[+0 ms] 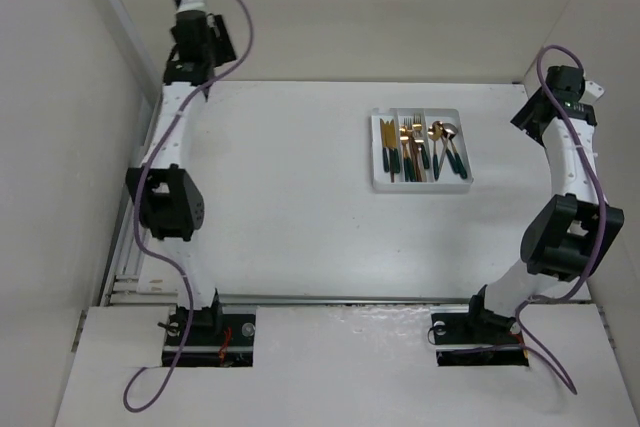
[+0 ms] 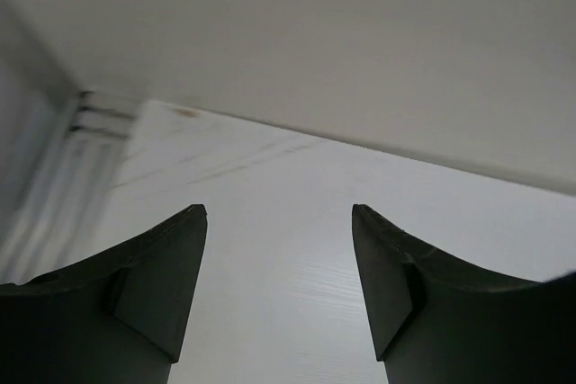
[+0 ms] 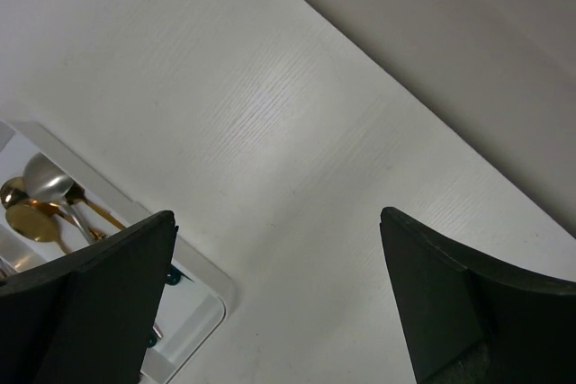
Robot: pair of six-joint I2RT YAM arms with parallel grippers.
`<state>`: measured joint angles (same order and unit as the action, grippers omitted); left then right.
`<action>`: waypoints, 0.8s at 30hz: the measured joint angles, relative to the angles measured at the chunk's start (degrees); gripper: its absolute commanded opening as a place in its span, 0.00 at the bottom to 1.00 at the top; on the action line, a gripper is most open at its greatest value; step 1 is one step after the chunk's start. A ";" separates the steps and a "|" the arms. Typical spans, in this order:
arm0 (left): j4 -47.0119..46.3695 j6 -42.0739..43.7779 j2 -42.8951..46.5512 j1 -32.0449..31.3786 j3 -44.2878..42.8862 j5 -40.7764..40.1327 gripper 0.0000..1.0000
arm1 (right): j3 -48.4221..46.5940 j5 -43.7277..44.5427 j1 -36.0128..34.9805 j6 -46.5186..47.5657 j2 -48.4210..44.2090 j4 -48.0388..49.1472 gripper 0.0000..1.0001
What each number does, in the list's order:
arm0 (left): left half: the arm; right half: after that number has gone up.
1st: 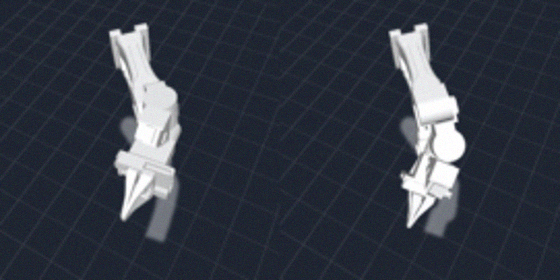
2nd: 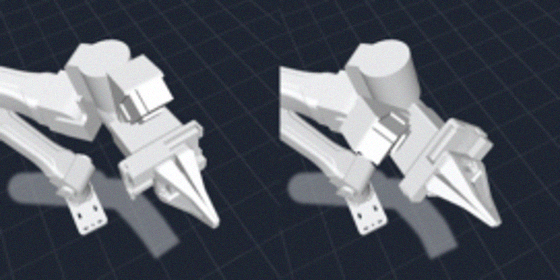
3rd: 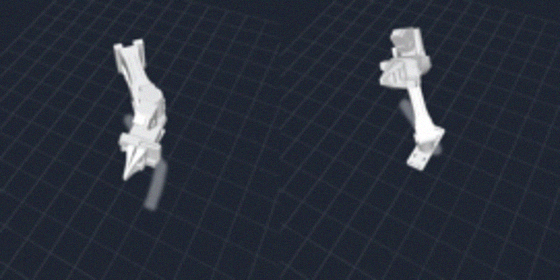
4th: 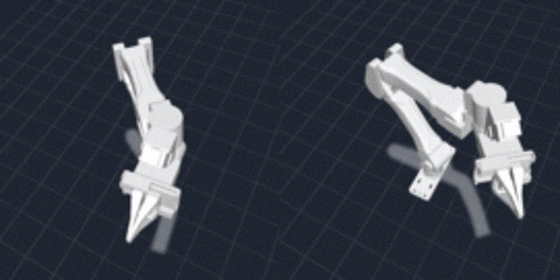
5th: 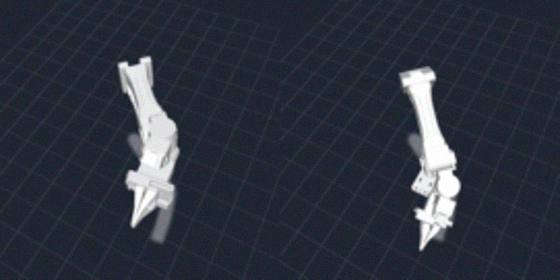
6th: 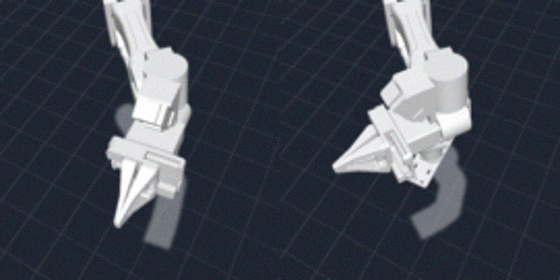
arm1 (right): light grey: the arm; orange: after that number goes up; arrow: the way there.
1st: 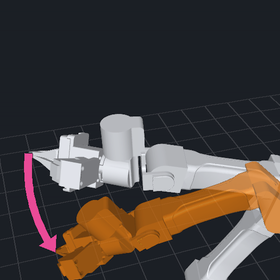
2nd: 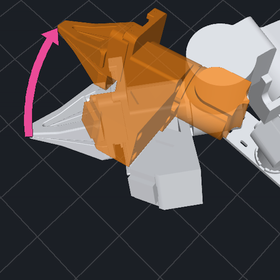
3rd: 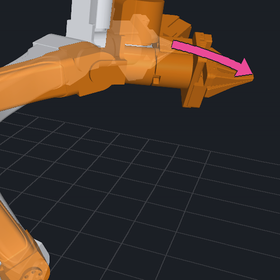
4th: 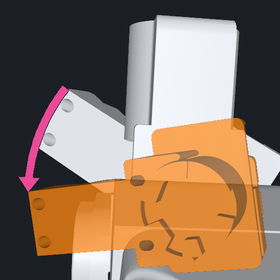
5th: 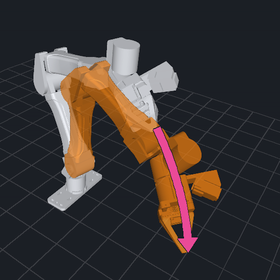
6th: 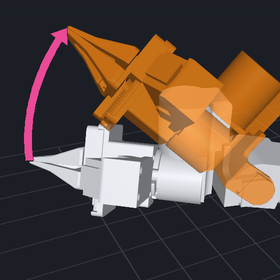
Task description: Sort the eating utensils into containers
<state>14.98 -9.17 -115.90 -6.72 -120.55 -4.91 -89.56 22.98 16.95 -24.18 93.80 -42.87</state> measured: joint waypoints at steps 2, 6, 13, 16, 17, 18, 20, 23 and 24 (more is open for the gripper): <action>-0.31 0.79 4.26 5.53 6.71 -3.43 0.63 | -0.42 0.11 -0.04 0.02 1.16 0.00 1.00; 0.55 1.95 9.57 10.60 17.90 -9.51 0.69 | -0.61 -0.13 -0.17 0.04 1.64 -0.02 1.00; 1.29 2.97 10.88 7.23 24.74 -10.54 0.74 | -1.57 -0.13 -0.17 0.02 1.57 0.52 1.00; 1.01 2.89 10.97 6.84 24.76 -9.68 0.75 | -1.01 -0.13 -0.17 0.02 0.83 1.22 1.00; 0.98 2.78 11.04 6.86 24.76 -9.44 0.75 | -0.57 -0.13 -0.17 0.00 0.37 1.53 1.00; 0.98 2.64 11.10 6.97 24.76 -9.18 0.75 | -0.13 -0.13 -0.17 -0.02 -0.22 1.55 1.00; 0.90 2.47 11.23 7.15 24.85 -8.72 0.75 | 0.85 -0.11 -0.17 -0.11 -1.42 1.84 1.00; 0.74 2.14 11.52 7.21 25.51 -8.26 0.75 | 2.45 -0.04 -0.17 -0.39 -3.41 2.60 1.00; 0.61 2.03 11.56 7.21 25.81 -8.11 0.75 | 2.93 -0.04 -0.17 -0.52 -4.00 2.91 1.00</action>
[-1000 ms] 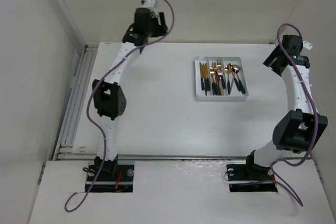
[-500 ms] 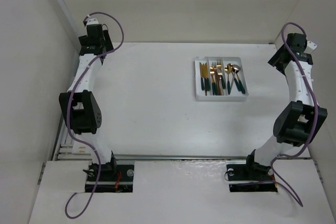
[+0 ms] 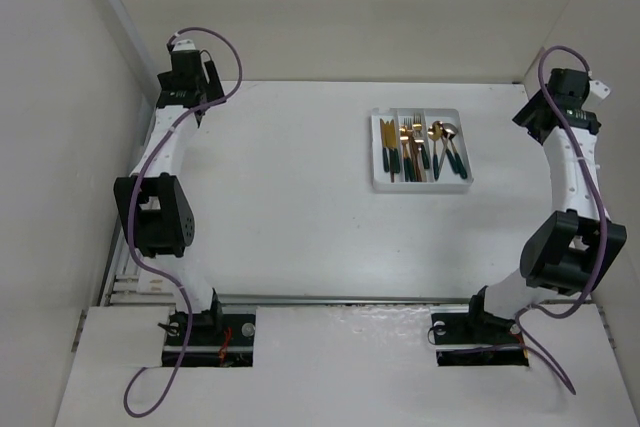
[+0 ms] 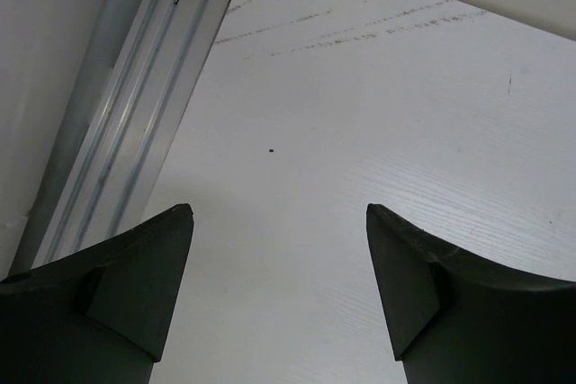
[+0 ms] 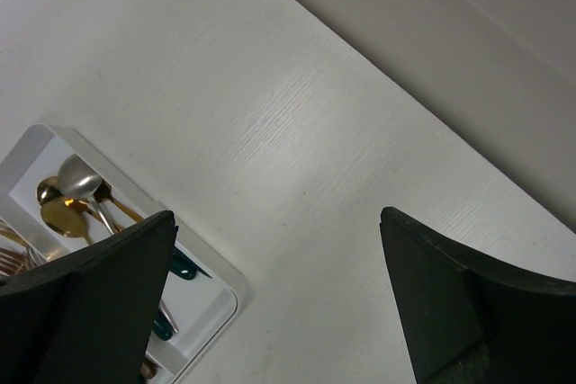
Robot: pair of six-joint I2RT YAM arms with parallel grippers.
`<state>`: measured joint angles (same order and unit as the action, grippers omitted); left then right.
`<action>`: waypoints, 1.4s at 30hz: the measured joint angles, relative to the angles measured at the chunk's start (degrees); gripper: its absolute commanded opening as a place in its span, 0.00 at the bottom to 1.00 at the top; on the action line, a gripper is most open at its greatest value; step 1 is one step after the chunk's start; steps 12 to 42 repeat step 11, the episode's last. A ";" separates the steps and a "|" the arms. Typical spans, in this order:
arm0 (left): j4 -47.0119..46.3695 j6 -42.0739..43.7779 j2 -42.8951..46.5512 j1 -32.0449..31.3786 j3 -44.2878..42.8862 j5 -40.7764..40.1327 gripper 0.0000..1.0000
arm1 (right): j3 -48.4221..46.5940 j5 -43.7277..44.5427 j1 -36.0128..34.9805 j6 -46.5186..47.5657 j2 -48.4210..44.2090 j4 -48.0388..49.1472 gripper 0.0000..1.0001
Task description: Sort the eating utensils into containers
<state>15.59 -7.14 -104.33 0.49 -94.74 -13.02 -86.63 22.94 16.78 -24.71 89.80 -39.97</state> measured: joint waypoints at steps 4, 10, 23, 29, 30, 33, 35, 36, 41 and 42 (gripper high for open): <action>-0.02 -0.63 0.11 0.07 1.62 1.38 0.75 | 1.88 -0.02 0.00 -0.46 -1.90 0.70 1.00; 0.15 -1.27 0.15 0.37 2.49 3.58 0.75 | 3.61 0.00 0.00 -0.59 -4.02 1.29 1.00; 0.15 -1.38 0.15 0.39 2.49 3.85 0.75 | 4.15 -0.02 0.00 -0.57 -4.70 1.70 1.00; 0.15 -1.38 0.15 0.39 2.49 3.85 0.75 | 4.15 -0.02 0.00 -0.57 -4.70 1.70 1.00; 0.15 -1.38 0.15 0.39 2.49 3.85 0.75 | 4.15 -0.02 0.00 -0.57 -4.70 1.70 1.00; 0.15 -1.38 0.15 0.39 2.49 3.85 0.75 | 4.15 -0.02 0.00 -0.57 -4.70 1.70 1.00; 0.15 -1.38 0.15 0.39 2.49 3.85 0.75 | 4.15 -0.02 0.00 -0.57 -4.70 1.70 1.00; 0.15 -1.38 0.15 0.39 2.49 3.85 0.75 | 4.15 -0.02 0.00 -0.57 -4.70 1.70 1.00; 0.15 -1.38 0.15 0.39 2.49 3.85 0.75 | 4.15 -0.02 0.00 -0.57 -4.70 1.70 1.00; 0.15 -1.38 0.15 0.39 2.49 3.85 0.75 | 4.15 -0.02 0.00 -0.57 -4.70 1.70 1.00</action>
